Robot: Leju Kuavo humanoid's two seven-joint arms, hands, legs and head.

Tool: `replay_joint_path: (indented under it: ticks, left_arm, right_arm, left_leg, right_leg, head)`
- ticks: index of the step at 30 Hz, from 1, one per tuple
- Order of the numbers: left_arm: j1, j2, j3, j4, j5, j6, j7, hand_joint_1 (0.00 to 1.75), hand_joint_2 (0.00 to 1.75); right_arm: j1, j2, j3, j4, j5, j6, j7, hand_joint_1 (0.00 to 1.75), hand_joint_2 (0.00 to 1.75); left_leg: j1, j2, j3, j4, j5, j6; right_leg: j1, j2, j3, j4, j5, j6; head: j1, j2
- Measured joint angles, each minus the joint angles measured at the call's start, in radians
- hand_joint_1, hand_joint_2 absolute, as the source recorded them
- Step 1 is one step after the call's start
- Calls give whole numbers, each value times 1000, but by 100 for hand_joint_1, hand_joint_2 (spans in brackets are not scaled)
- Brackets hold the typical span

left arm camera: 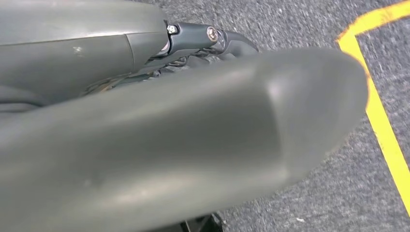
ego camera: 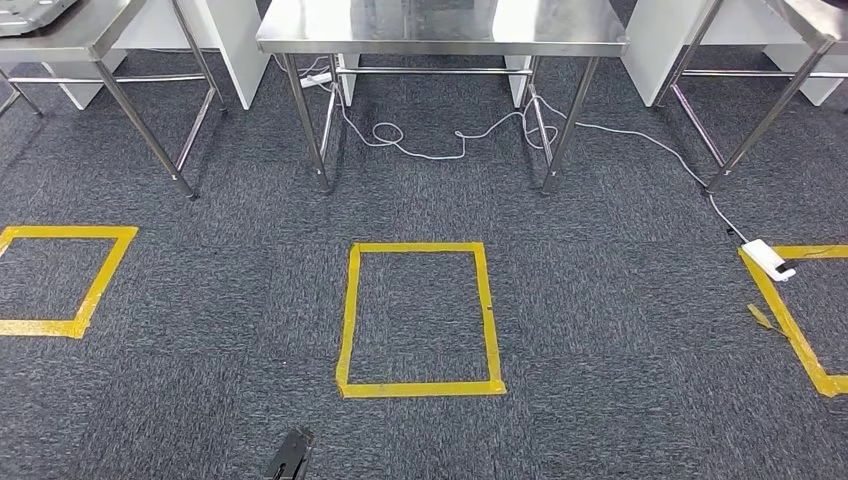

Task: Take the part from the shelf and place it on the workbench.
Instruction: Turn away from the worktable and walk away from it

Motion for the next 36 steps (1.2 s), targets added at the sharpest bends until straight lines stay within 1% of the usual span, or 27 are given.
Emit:
replay_joint_path:
  ticks: [2, 3, 7, 10, 13, 15, 16, 17, 18, 19, 20, 21, 22, 23, 24, 25, 26, 27, 28, 29, 30, 31, 32, 33, 34, 35, 36]
  left_arm:
    - [0, 0, -1, 0, 0, 0, 0, 0, 0]
    - [0, 0, -2, 0, -1, 0, 1, 0, 0]
    - [0, 0, -2, 0, -3, 1, -1, 0, 0]
    - [7, 0, -2, 0, -3, 8, -30, 0, 0]
    - [14, 0, -2, 0, -4, 9, -33, 0, 0]
    - [9, -1, -2, 0, -6, 5, -15, 0, 0]
    - [6, -1, -2, 0, -7, 3, -8, 0, 0]
    - [3, -1, -2, 0, -8, 1, -3, 0, 0]
    - [1, -2, -3, 0, -9, 1, 0, 0, 0]
    - [0, -3, -3, 0, -9, 0, 2, 0, 0]
    - [0, -3, -4, 0, -10, 0, 4, 0, 0]
    - [0, -4, -6, 0, -12, -1, 6, 0, 0]
    - [0, -4, -8, 0, -14, -1, 9, 0, 0]
    - [1, -4, -10, 0, -16, -2, 14, 0, 0]
    - [1, -4, -11, 0, -18, -5, 21, 0, 0]
    - [2, -5, -12, 0, -19, -13, 34, 0, 0]
    - [6, -5, -12, 1, -19, -28, 58, 0, 0]
    - [10, -6, -12, 2, -19, -48, 93, 0, 0]
    - [15, -6, -12, 4, -20, -72, 138, 0, 0]
    - [20, -6, -12, 5, -23, -93, 182, 0, 0]
    - [24, -6, -14, 6, -29, -108, 215, 0, 0]
    - [29, -6, -16, 7, -36, -117, 235, 0, 0]
    - [33, -6, -18, 7, -44, -119, 241, 0, 0]
    - [37, -6, -20, 7, -49, -119, 241, 0, 0]
    - [40, -5, -21, 8, -52, -118, 240, 0, 0]
    - [43, -5, -21, 8, -54, -116, 238, 0, 0]
    - [45, -5, -22, 9, -56, -115, 237, 0, 0]
  right_arm:
    - [0, 0, 0, 0, 0, 0, 2, 0, 44]
    - [0, 0, 0, 0, 0, 0, 3, 0, 0]
    - [-2, 1, 0, 0, -1, -1, 6, 0, 0]
    - [-1, 0, 0, 0, 0, -1, 6, 0, 0]
    - [0, 1, 0, 0, 1, 0, 6, 0, 0]
    - [-1, 1, 0, 0, 3, 0, 7, 0, 0]
    - [-2, 0, 0, 0, 4, 0, 7, 0, 0]
    - [-3, 0, 0, 0, 4, 1, 8, 0, 0]
    - [-3, -1, 0, 0, 4, 2, 8, 0, 0]
    - [-3, -1, 0, 0, 5, 3, 9, 0, 0]
    - [-2, -1, -1, 0, 5, 4, 10, 0, 0]
    - [-1, -1, -1, 0, 5, 5, 11, 0, 0]
    - [1, -2, -2, 1, 5, 5, 13, 0, 0]
    - [2, -2, -3, 1, 5, 5, 14, 0, 0]
    - [3, -3, -4, 1, 6, 5, 15, 0, 0]
    - [2, -4, -5, 1, 8, 5, 16, 0, 0]
    - [0, -3, -5, 1, 10, 6, 16, 0, 0]
    - [-2, -3, -6, 1, 14, 8, 17, 0, 0]
    - [-3, -3, -6, 1, 19, 11, 19, 0, 0]
    - [-4, -3, -6, 1, 23, 15, 21, 0, 0]
    - [-4, -2, -6, 1, 26, 18, 24, 0, 0]
    - [-4, -2, -6, 1, 27, 21, 25, 0, 0]
    - [-5, -2, -7, 1, 28, 21, 26, 0, 0]
    - [-6, -2, -8, 1, 27, 21, 26, 0, 0]
    - [-6, -2, -9, 1, 27, 21, 25, 0, 0]
    - [-6, -2, -12, 1, 26, 21, 24, 0, 0]
    - [-4, -1, -14, 1, 26, 20, 23, 0, 0]
  left_leg:
    - [-6, 0, -3, -2, 2, 0]
    - [-10, 0, -3, -1, 2, 2]
    - [-21, 0, -9, 1, 4, 15]
    - [-27, 0, -13, 4, 5, 26]
    - [-31, 0, -16, 8, 5, 37]
    - [-29, 4, -16, 3, 11, 49]
    - [-26, 7, -17, -1, 15, 55]
    - [-22, 12, -18, -5, 19, 60]
    - [-20, 17, -20, -7, 21, 64]
    - [-20, 23, -23, -6, 22, 66]
    - [-20, 29, -26, -6, 23, 67]
    - [-21, 36, -28, -6, 24, 66]
    - [-21, 43, -30, -5, 26, 65]
    - [-21, 51, -30, -5, 27, 64]
    - [-22, 59, -30, -5, 27, 61]
    - [-23, 67, -29, -4, 28, 58]
    - [-26, 75, -27, -3, 27, 52]
    - [-27, 83, -25, -2, 27, 46]
    - [-28, 92, -24, -2, 27, 39]
    - [-26, 101, -22, -2, 28, 32]
    - [-22, 102, -23, 0, 27, 25]
    - [-18, 90, -27, 9, 18, 16]
    - [-14, 67, -39, 37, -6, 9]
    - [-9, 39, -59, 87, -42, 2]
    - [-7, 16, -84, 153, -83, -3]
    - [-4, 4, -112, 226, -120, -6]
    - [-3, 1, -132, 279, -140, -8]
  right_leg:
    - [5, 0, -6, 3, 0, 4]
    - [2, 0, -7, 2, 1, 7]
    - [-8, 0, -14, 1, 8, 18]
    - [-15, 0, -20, 0, 11, 27]
    - [-20, 0, -23, -2, 14, 38]
    - [-21, 1, -24, 2, 13, 46]
    - [-21, 1, -31, 19, 3, 47]
    - [-21, 2, -45, 52, -18, 45]
    - [-21, 2, -72, 110, -49, 40]
    - [-21, 2, -107, 181, -84, 35]
    - [-21, 2, -140, 249, -112, 34]
    - [-21, 2, -162, 296, -128, 37]
    - [-21, 1, -161, 300, -124, 43]
    - [-21, -1, -138, 261, -104, 51]
    - [-21, -11, -98, 188, -75, 58]
    - [-20, -33, -59, 111, -47, 60]
    - [-18, -52, -30, 51, -23, 57]
    - [-15, -65, -16, 16, -8, 49]
    - [-12, -68, -16, 7, -1, 39]
    - [-9, -56, -19, 7, 4, 30]
    - [-14, -46, -19, 6, 9, 20]
    - [-17, -36, -19, 4, 14, 12]
    - [-21, -26, -19, 2, 20, 2]
    - [-24, -16, -20, 2, 25, -6]
    - [-21, -7, -24, 2, 29, -11]
    - [-20, 4, -28, 3, 32, -14]
    - [-18, 16, -31, 5, 33, -15]
  head:
    - [0, 0]
    - [0, 0]
    - [0, 0]
    - [0, 0]
    - [0, 0]
    - [0, 0]
    - [0, 0]
    - [2, 0]
    - [3, 0]
    - [5, 0]
    - [6, 0]
    - [6, 0]
    - [6, 0]
    - [6, 0]
    - [6, 0]
    - [6, 0]
    - [5, 0]
    - [3, 0]
    - [2, 0]
    - [1, 0]
    - [1, 0]
    - [0, 0]
    - [0, 0]
    - [-1, 0]
    - [-2, 0]
    - [-1, 0]
    - [-1, 0]
